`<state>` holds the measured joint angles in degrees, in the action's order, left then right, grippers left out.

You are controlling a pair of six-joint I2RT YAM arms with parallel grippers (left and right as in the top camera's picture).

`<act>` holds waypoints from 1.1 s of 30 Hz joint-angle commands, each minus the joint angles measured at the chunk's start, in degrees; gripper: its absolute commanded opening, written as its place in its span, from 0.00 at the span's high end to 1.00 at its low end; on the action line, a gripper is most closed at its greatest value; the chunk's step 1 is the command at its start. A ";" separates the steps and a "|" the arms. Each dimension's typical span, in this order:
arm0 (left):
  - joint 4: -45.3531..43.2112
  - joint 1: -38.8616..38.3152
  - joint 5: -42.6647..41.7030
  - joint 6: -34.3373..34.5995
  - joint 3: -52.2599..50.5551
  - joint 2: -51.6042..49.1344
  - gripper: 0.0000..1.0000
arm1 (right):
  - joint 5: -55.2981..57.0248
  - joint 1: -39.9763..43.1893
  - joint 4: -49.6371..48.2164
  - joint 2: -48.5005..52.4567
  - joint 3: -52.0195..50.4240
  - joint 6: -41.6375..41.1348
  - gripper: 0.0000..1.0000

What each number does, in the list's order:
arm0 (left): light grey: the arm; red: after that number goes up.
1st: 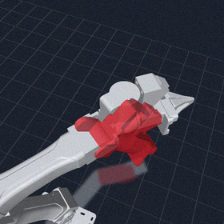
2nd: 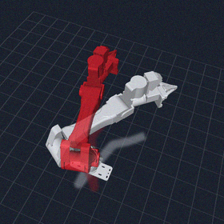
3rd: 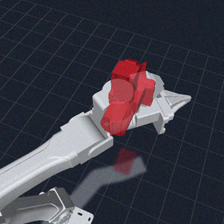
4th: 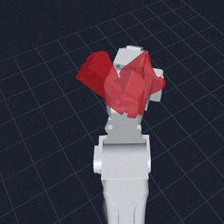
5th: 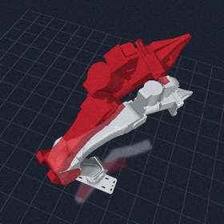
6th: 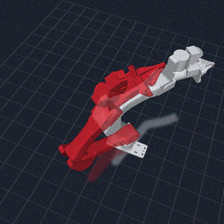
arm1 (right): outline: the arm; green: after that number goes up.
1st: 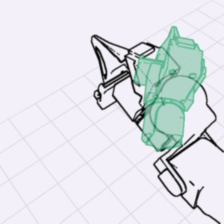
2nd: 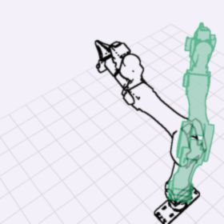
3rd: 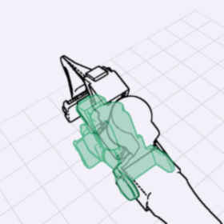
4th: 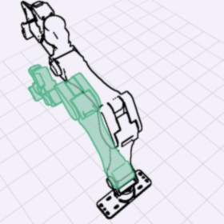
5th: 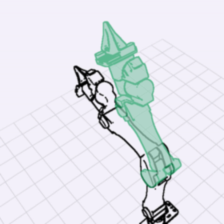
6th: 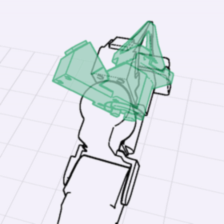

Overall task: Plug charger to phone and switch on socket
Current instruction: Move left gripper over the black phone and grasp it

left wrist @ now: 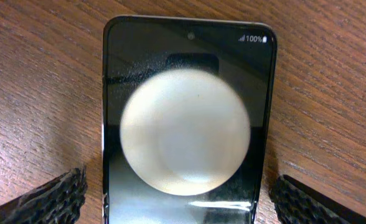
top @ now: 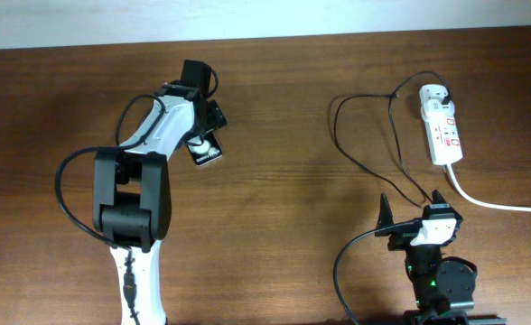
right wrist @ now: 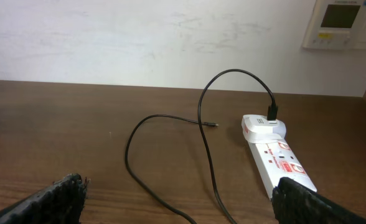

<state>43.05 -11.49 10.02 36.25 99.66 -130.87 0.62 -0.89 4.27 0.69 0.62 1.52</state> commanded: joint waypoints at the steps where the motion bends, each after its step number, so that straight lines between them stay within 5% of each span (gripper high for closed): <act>1: 4.02 -0.04 -4.68 0.63 -0.35 -3.69 0.01 | 0.09 0.15 0.35 -0.33 -0.31 -0.24 0.01; 8: 4.59 -0.09 -4.17 0.63 -0.35 -3.69 0.01 | 0.07 0.15 0.35 -0.33 -0.31 -0.24 0.01; 13: 4.31 -0.09 -4.17 0.63 -0.35 -3.69 0.21 | 0.07 0.15 0.37 -0.33 -0.31 -0.24 0.01; 19: 5.27 -0.09 -3.80 0.61 -0.02 -3.52 0.28 | 0.09 0.15 0.35 -0.33 -0.31 -0.24 0.01; 24: 15.41 -0.15 -9.14 0.59 1.01 -3.48 0.32 | 0.07 0.15 0.35 -0.33 -0.31 -0.24 0.01; 26: 16.85 -0.15 -9.25 0.61 1.01 -3.48 0.31 | 0.09 0.15 0.35 -0.33 -0.31 -0.24 0.01; 29: 16.79 -0.15 -9.22 0.61 1.01 -3.48 0.01 | 0.09 0.15 0.35 -0.33 -0.31 -0.24 0.01; 33: 14.93 -0.15 -8.87 0.61 0.94 -3.48 0.01 | 0.07 0.15 0.35 -0.33 -0.31 -0.26 0.01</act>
<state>58.78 -11.46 0.84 37.15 102.00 -131.15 0.62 -0.89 4.27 0.69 0.62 1.52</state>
